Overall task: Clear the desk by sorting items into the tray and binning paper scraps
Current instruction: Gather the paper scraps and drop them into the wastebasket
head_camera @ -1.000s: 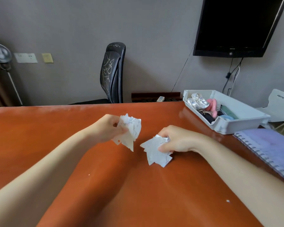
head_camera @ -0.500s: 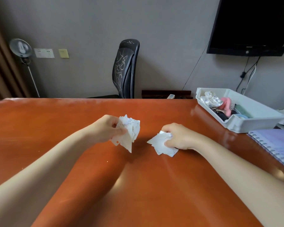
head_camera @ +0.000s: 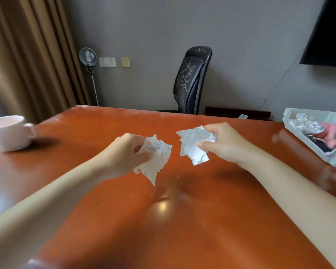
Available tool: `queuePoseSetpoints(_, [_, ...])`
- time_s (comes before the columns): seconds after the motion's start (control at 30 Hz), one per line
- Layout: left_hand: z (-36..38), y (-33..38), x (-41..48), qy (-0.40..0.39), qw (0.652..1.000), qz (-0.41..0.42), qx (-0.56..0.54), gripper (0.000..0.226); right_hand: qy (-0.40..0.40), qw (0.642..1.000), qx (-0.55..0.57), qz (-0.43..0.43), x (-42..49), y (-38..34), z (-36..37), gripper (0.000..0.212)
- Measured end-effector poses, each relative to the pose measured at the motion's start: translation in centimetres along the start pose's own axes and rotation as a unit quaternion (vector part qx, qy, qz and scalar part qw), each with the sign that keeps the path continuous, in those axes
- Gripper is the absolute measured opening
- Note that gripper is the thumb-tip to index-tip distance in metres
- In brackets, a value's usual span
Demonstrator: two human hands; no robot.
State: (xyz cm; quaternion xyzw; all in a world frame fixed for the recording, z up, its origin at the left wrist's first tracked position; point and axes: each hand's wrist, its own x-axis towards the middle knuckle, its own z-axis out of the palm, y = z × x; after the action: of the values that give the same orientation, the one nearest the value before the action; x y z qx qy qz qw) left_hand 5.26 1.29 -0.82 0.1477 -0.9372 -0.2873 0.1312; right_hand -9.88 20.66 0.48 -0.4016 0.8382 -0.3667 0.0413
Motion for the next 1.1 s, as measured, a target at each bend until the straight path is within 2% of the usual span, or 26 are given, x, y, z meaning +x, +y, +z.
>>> queuePoseSetpoints(0.23, [-6.8,-7.0,-8.6,0.084,0.992,-0.093,-0.019,0.031,-0.095,0.99,0.055,-0.092,1.3,-8.1,6.8,0.009])
queuePoseSetpoints(0.37, [-10.4,-10.3,-14.0,0.133,0.979,-0.153,-0.022,0.024,-0.144,0.977,0.066,-0.141,2.1,-12.7,12.0,0.014])
queuePoseSetpoints(0.5, [-12.8,-12.4,-19.2,0.18,0.964,-0.193,-0.041,0.026,-0.19,0.961,0.071,-0.187,2.1,-17.5,17.5,0.011])
queuePoseSetpoints(0.67, [-14.3,-16.4,-25.1,0.224,0.943,-0.243,-0.04,0.017,-0.253,0.936,0.088,-0.228,1.4,-23.1,24.0,0.007])
queuePoseSetpoints(0.8, [-14.3,-20.3,-29.3,0.259,0.918,-0.297,-0.039,0.017,-0.282,0.92,0.089,-0.258,0.4,-26.9,29.7,0.012])
queuePoseSetpoints(0.87, [-14.0,-22.4,-31.1,0.277,0.901,-0.331,-0.044,0.016,-0.295,0.911,0.074,-0.277,-0.3,-28.5,32.8,0.007])
queuePoseSetpoints(1.0, [-12.8,-26.2,-34.2,0.314,0.865,-0.386,-0.064,0.011,-0.289,0.906,0.057,-0.303,-1.9,-31.1,38.3,0.02])
queuePoseSetpoints(1.1, [-11.6,-29.0,-36.4,0.337,0.835,-0.427,-0.082,0.021,-0.317,0.899,0.043,-0.299,-3.0,-32.3,42.2,0.012])
